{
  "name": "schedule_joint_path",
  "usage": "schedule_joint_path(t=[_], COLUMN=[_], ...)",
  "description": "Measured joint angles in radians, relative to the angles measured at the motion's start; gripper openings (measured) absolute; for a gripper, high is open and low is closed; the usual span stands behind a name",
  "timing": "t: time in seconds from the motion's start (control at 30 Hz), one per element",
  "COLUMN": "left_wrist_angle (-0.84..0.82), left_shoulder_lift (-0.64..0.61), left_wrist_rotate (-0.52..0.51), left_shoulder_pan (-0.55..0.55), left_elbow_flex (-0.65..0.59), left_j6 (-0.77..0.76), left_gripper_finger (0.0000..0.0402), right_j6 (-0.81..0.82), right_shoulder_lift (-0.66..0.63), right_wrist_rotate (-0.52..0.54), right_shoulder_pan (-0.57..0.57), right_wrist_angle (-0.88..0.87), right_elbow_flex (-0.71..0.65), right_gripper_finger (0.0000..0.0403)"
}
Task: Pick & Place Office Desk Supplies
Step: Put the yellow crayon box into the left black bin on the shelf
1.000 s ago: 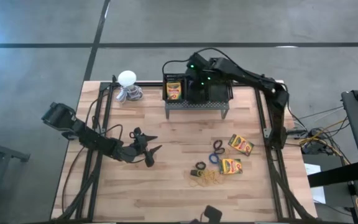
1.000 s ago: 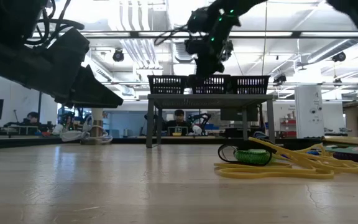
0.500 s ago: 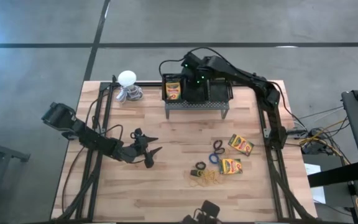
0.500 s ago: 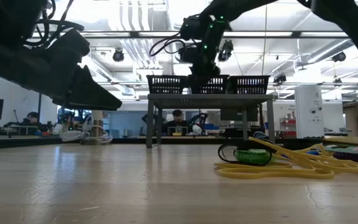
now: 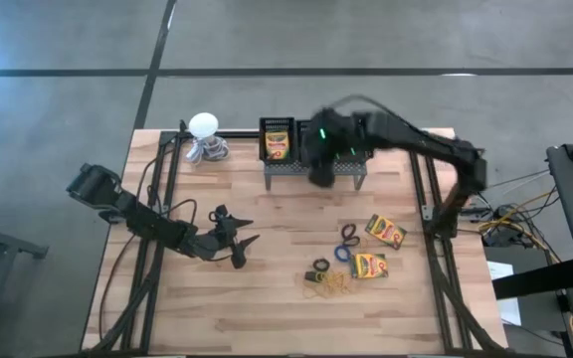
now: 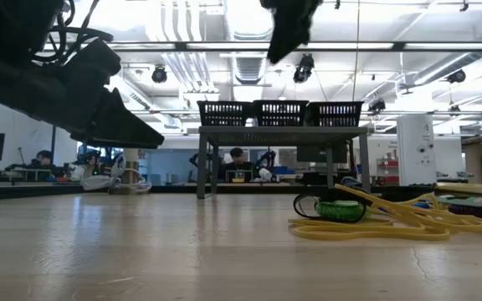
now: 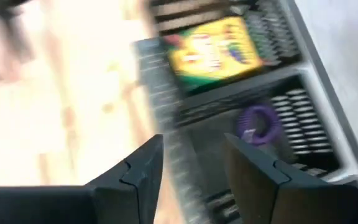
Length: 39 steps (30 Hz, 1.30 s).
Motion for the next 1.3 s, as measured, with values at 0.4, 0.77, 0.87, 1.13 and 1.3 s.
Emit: schedule_joint_path(t=[0.4,0.77,0.87,1.13,1.3], left_wrist_angle=[0.0,0.004,0.004,0.003,0.001], left_shoulder_lift=[0.0,0.0,0.0,0.0,0.0], left_wrist_rotate=[0.0,-0.02,-0.023,-0.023,-0.023], left_shoulder_pan=[0.0,0.001,0.001,0.003,0.003], left_elbow_flex=[0.0,0.0,0.002,0.002,0.002], left_j6=[-0.007,-0.008,-0.008,-0.007,-0.007], left_gripper_finger=[0.0237,0.0237,0.0237,0.0237,0.0237], right_j6=[0.306,0.433,0.429,0.388,0.436], right_shoulder_lift=[-0.315,-0.275,-0.231,-0.185,-0.217], right_wrist_rotate=[0.176,0.02,0.019,-0.007,-0.004], right_shoulder_pan=[0.435,0.606,0.612,0.612,0.609], right_wrist_angle=[0.28,0.702,0.748,0.69,0.586], right_elbow_flex=[-0.672,-1.026,-1.039,-1.024,-1.024], right_gripper_finger=[0.0129,0.014,0.0143,0.0144,0.0144])
